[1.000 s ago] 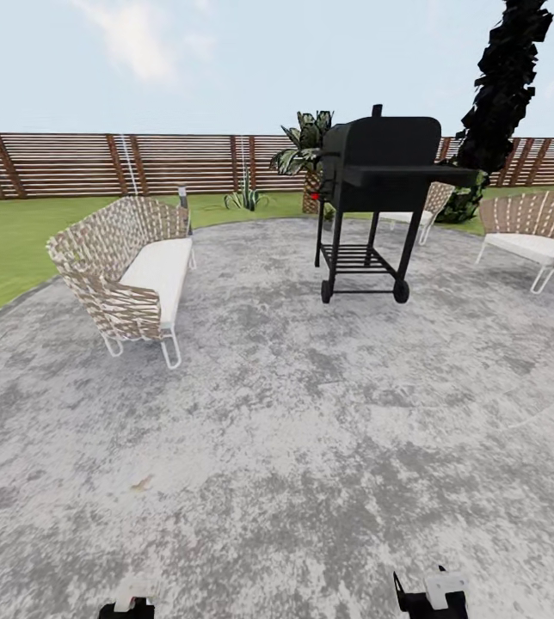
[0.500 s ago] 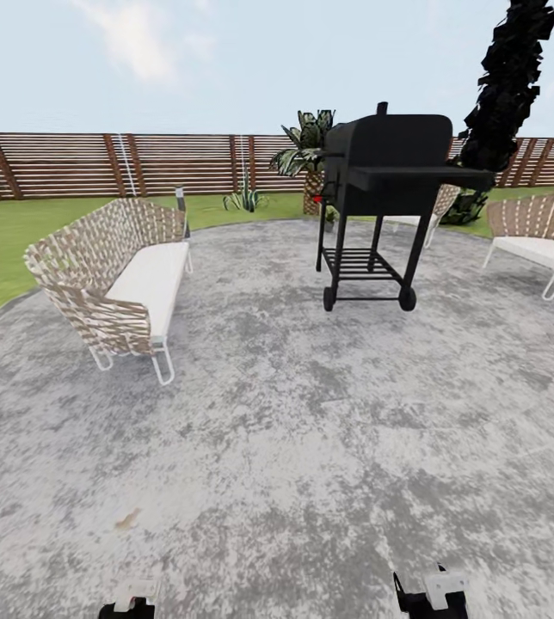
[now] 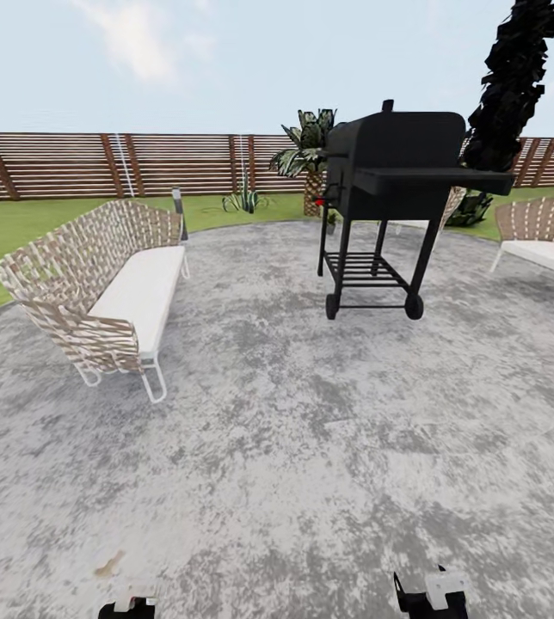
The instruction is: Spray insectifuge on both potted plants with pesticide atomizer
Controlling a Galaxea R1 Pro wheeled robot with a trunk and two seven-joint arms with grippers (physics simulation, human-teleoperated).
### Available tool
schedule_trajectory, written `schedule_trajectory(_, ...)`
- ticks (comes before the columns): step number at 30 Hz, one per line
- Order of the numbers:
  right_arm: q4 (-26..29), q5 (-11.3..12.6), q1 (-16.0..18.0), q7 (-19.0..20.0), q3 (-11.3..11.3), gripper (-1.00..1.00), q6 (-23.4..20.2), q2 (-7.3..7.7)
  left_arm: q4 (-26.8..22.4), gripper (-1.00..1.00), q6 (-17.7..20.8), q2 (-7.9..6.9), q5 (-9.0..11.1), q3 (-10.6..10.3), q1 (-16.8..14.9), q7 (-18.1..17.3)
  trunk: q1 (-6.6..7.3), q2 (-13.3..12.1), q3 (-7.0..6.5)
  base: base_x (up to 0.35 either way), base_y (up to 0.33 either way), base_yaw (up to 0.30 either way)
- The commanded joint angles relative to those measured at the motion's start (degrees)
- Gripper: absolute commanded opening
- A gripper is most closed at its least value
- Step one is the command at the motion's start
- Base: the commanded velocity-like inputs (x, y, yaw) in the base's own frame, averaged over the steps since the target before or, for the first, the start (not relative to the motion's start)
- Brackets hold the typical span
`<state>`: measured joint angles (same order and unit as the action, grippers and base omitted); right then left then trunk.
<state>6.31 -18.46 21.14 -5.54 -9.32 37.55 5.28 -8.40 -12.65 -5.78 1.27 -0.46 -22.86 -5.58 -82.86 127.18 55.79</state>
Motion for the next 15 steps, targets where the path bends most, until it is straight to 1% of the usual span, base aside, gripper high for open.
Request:
schedule_trajectory(1,-0.07,-0.62,0.04,-0.35,-0.26,1.00,0.15,-0.01,0.05,-1.00,-0.18,-0.02,0.14,-0.03,-0.02,-0.22,-0.03,0.02,0.05,0.339,0.000,0.000)
schedule_trajectory(15,-0.07,-0.62,0.04,-0.28,-0.26,1.00,0.15,-0.09,0.05,-1.00,-0.18,-0.02,0.14,-0.06,-0.06,-0.22,-0.03,0.02,0.05,0.339,0.000,0.000)
